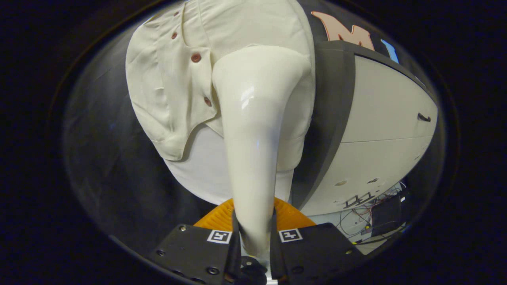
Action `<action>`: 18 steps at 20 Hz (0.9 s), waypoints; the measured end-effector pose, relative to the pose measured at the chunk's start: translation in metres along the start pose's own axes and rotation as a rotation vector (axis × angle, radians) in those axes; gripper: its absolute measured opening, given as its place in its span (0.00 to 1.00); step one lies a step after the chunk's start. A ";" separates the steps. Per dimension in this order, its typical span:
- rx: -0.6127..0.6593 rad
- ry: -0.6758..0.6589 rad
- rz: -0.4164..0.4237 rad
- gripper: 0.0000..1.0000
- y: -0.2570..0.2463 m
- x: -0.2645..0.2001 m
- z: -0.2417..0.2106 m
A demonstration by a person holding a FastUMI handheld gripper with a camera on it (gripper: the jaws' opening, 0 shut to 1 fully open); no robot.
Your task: Iron the clothes twice with a garment steamer, once on the left side and once on the right side.
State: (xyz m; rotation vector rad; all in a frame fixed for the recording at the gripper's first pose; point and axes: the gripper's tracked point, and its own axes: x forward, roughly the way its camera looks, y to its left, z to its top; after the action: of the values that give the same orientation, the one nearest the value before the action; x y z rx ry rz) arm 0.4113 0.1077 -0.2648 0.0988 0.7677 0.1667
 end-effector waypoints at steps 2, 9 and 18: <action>0.015 -0.018 -0.004 0.29 0.000 -0.017 -0.001; 0.064 -0.120 -0.067 0.29 0.009 -0.114 -0.011; 0.041 -0.278 -0.170 0.29 0.020 -0.286 -0.025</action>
State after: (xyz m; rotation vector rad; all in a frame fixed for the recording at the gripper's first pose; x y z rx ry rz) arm 0.1890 0.0750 -0.0843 0.0922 0.4987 -0.0250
